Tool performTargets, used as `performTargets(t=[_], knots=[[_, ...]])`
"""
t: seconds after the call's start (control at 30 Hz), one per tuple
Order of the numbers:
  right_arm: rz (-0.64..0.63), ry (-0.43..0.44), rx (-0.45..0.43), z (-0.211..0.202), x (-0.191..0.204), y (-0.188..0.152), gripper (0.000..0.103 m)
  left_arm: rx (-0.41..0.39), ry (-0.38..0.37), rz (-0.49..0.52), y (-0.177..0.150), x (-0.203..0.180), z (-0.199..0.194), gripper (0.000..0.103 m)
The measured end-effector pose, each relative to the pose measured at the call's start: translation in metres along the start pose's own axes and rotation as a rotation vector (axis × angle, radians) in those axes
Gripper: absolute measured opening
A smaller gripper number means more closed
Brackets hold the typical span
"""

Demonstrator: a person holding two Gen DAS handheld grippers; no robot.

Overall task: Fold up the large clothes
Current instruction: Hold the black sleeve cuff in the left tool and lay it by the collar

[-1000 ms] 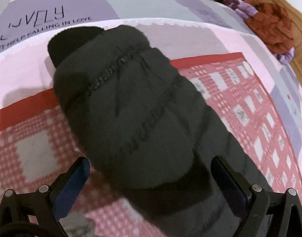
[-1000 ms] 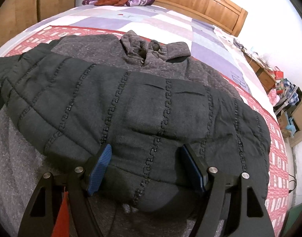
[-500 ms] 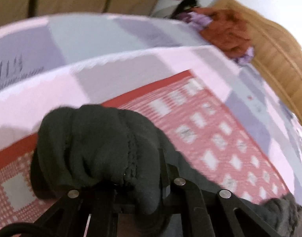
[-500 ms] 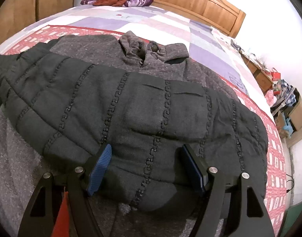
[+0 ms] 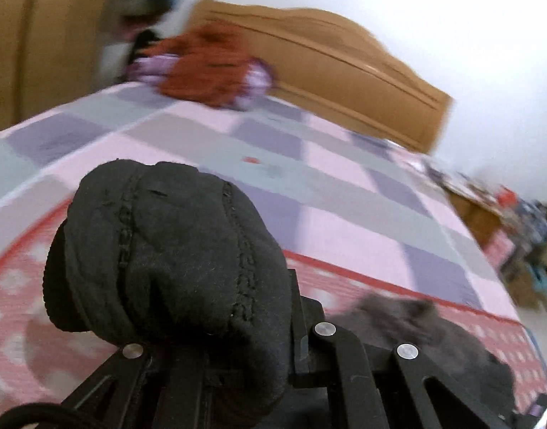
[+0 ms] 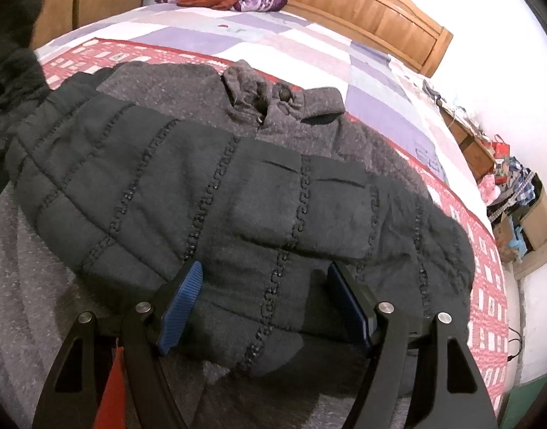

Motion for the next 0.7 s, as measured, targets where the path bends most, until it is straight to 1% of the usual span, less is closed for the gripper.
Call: performTargets(t=[0.1,0.17,0.23,0.33,0.37,0.4,0.47,0.57,0.6,0.63,0.67,0.7], knots=[[0.0,0.024,-0.013,-0.009,-0.004,0.0,0.075,0.025,-0.08,0.056,-0.018,-0.069,0.009,0.007],[0.003,0.037,-0.016,-0.015,-0.009,-0.002,0.075,0.062,-0.125,0.109,-0.041,-0.12,0.018,0.007],[0.016,0.044,-0.023,-0.023,-0.018,-0.006,0.075,0.093,-0.148,0.148,-0.062,-0.156,0.024,0.007],[0.052,0.044,-0.03,-0.034,-0.036,-0.015,0.075,0.13,-0.148,0.241,-0.098,-0.21,0.036,0.007],[0.066,0.043,-0.03,-0.038,-0.043,-0.02,0.075,0.144,-0.132,0.291,-0.115,-0.229,0.041,0.007],[0.08,0.041,-0.03,-0.041,-0.05,-0.025,0.075,0.156,-0.119,0.326,-0.126,-0.238,0.045,0.007],[0.109,0.037,-0.026,-0.048,-0.068,-0.036,0.075,0.182,-0.038,0.454,-0.16,-0.268,0.06,0.009],[0.14,0.03,-0.016,-0.053,-0.087,-0.05,0.075,0.217,0.068,0.596,-0.197,-0.286,0.076,0.013],[0.15,0.032,-0.014,-0.055,-0.094,-0.055,0.075,0.221,0.089,0.622,-0.203,-0.29,0.078,0.013],[0.158,0.033,-0.014,-0.057,-0.1,-0.06,0.075,0.217,0.119,0.659,-0.211,-0.294,0.08,0.016],[0.162,0.034,-0.014,-0.058,-0.104,-0.063,0.075,0.2,0.145,0.693,-0.217,-0.301,0.078,0.027],[0.168,0.035,-0.015,-0.06,-0.109,-0.067,0.075,0.192,0.149,0.714,-0.22,-0.306,0.076,0.034]])
Point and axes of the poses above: each gripper's, at about its wrist camera, not at the fingertips, and z roughly the way its jaws point, x to its left, y to its top, the point moved 3 cm from there along z, roughly the way its jaws point, and after that the axes turned 9 degrees about y, right-handed, at the moved point
